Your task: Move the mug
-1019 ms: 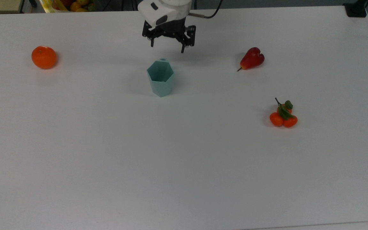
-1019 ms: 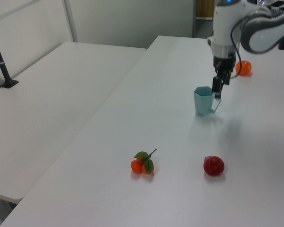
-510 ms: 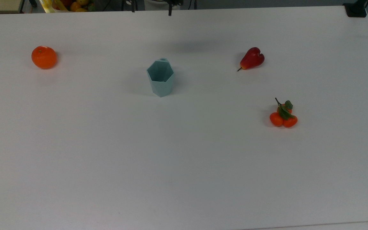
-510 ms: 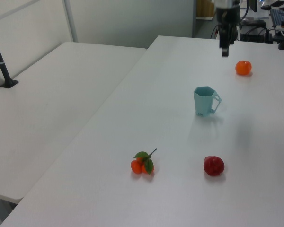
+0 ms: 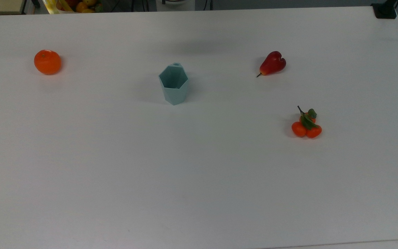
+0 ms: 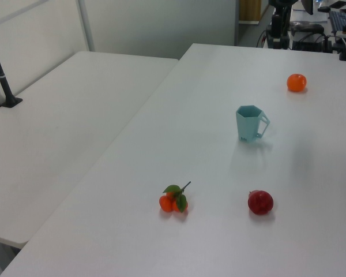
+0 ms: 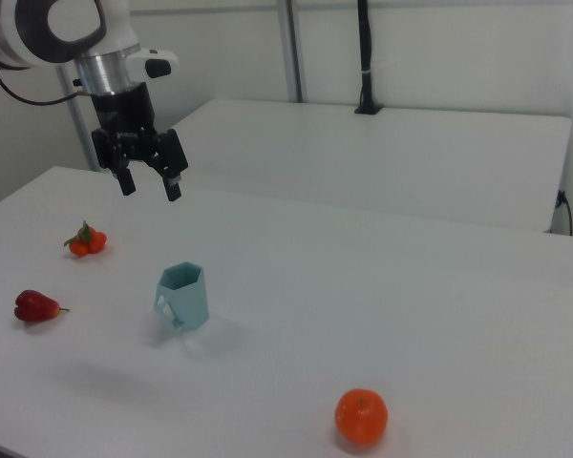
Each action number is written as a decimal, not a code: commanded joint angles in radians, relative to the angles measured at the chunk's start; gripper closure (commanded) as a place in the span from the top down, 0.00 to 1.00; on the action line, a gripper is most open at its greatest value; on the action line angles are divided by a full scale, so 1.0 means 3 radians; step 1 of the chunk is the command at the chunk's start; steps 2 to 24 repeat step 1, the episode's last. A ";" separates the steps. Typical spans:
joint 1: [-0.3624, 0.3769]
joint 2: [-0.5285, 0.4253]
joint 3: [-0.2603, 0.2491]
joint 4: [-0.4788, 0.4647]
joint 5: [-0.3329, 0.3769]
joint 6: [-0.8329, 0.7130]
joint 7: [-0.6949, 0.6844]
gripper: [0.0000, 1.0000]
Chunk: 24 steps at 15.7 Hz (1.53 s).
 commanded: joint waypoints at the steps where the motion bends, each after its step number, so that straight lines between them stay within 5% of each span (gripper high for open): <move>1: 0.0015 0.0036 -0.0007 0.0078 0.0018 -0.0058 -0.0055 1.00; 24: 0.0015 0.0036 -0.0007 0.0078 0.0018 -0.0058 -0.0055 1.00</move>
